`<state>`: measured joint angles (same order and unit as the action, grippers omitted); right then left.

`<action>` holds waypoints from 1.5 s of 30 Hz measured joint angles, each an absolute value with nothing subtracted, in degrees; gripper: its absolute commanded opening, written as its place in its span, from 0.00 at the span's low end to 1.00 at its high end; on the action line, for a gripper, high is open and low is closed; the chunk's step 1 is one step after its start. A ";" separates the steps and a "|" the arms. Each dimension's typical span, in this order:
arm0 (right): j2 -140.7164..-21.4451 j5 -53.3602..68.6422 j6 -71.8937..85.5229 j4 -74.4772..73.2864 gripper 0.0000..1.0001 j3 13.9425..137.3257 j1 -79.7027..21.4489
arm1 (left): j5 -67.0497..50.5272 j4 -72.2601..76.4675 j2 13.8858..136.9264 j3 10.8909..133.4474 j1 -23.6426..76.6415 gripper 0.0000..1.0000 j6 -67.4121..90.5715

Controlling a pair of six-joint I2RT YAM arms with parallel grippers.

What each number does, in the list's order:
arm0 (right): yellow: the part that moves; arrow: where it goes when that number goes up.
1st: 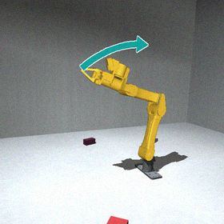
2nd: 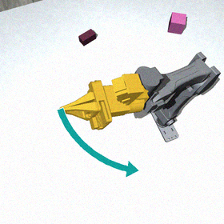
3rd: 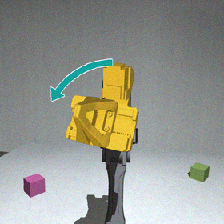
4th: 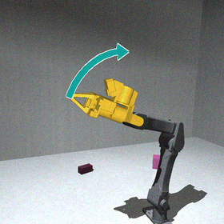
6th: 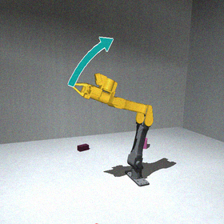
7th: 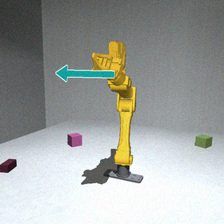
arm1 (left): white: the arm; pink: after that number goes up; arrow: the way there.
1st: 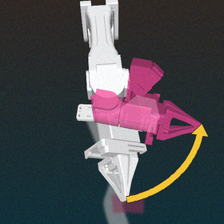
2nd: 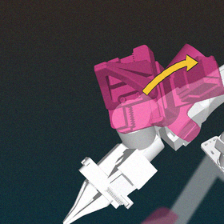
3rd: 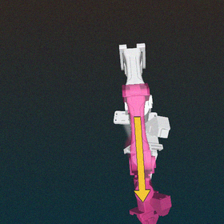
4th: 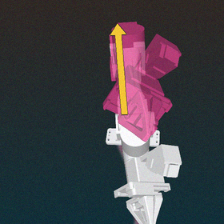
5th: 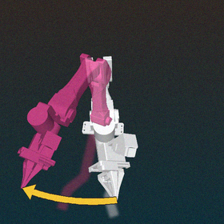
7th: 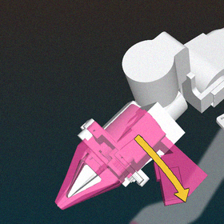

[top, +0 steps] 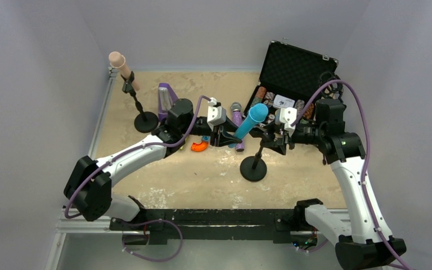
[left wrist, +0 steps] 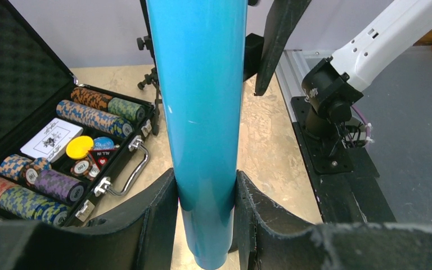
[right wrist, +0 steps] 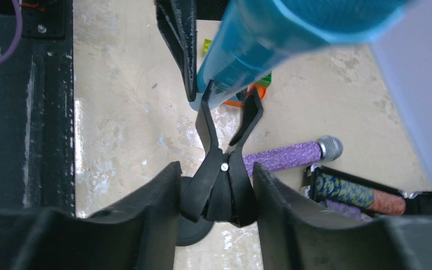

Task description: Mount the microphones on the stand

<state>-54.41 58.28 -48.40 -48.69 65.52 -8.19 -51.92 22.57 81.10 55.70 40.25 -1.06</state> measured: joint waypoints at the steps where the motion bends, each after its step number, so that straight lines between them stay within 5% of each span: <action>1: -54.50 58.50 -48.64 -48.86 0.25 65.65 -8.19 | -51.92 22.83 81.36 55.94 40.21 0.00 -1.02; 10: -56.62 61.14 -47.92 -50.30 0.10 66.85 -7.38 | -53.69 29.80 85.38 56.36 40.18 0.00 4.56; 24: -57.74 65.19 -44.49 -48.34 0.10 66.04 -6.11 | -55.90 42.09 90.61 56.34 41.91 0.00 13.10; 27: -57.71 66.41 -43.35 -47.05 0.17 65.23 -5.85 | -55.81 43.07 90.83 55.92 42.11 0.00 13.56; 30: -57.69 67.31 -42.68 -46.19 0.40 64.73 -5.67 | -55.75 44.93 91.15 55.40 42.15 0.01 14.72; 36: -57.58 67.66 -41.43 -45.84 0.65 63.70 -5.56 | -53.93 48.12 91.35 54.04 42.37 0.51 16.36; 45: -55.00 68.69 -40.95 -46.33 0.79 61.69 -4.82 | -48.23 50.06 86.06 47.24 42.39 0.96 18.28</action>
<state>-55.00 68.69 -40.95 -46.33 61.69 -4.82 -48.23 50.06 86.06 47.24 42.39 18.28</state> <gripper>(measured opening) 0.758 0.825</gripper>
